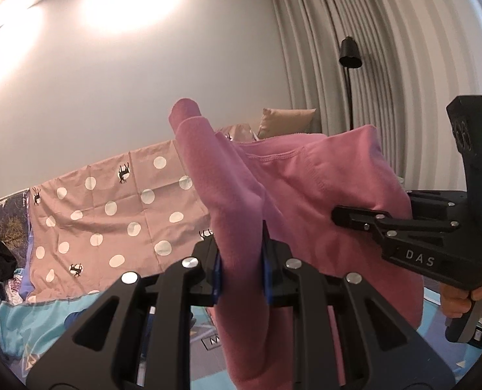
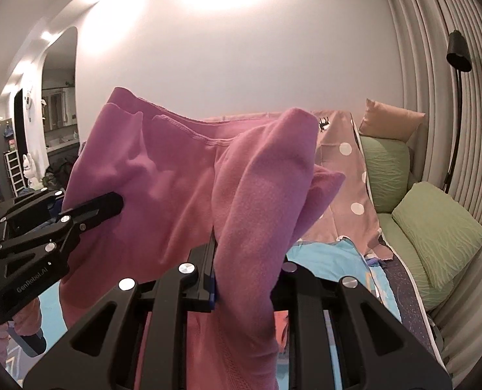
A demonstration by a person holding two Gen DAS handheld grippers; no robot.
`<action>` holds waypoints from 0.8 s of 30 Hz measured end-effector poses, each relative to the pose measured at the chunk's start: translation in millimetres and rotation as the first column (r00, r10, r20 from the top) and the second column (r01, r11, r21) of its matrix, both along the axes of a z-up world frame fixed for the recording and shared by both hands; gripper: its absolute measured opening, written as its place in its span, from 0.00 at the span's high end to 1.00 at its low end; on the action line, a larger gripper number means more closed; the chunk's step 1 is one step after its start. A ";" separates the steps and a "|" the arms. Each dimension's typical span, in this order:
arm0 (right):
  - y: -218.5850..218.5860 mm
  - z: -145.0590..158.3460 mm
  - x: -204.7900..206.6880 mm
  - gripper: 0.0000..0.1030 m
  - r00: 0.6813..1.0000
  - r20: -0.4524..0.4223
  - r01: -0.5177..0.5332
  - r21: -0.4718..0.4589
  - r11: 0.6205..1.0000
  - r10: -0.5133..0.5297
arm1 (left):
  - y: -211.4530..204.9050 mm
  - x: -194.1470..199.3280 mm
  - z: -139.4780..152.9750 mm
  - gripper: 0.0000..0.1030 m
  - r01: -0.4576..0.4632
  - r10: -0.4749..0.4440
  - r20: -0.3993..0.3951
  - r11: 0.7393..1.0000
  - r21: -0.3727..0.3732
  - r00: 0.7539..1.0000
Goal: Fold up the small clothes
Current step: 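Lift the folded shirt with both grippers and carry it to the clothes stack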
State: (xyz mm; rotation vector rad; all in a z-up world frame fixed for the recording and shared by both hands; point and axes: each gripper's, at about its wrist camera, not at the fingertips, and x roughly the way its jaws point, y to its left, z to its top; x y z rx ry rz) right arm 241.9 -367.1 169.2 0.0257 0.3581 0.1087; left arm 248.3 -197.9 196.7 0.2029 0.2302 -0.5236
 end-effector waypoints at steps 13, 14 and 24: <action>6.5 -72.4 108.9 0.82 0.992 -0.123 0.034 -0.039 0.999 -0.039 | -25.3 119.1 -84.3 0.80 -0.074 0.079 -0.113 0.996 0.051 0.990; 2.7 -79.8 120.6 0.81 0.990 -0.132 0.041 -0.041 0.998 -0.046 | -25.9 132.6 -96.6 0.78 -0.088 0.094 -0.137 0.995 0.046 0.986; -18.4 -180.2 130.7 0.47 0.941 -0.161 0.278 -0.134 0.951 -0.298 | -2.1 195.6 -217.8 0.24 -0.212 0.237 -0.340 0.971 0.111 0.910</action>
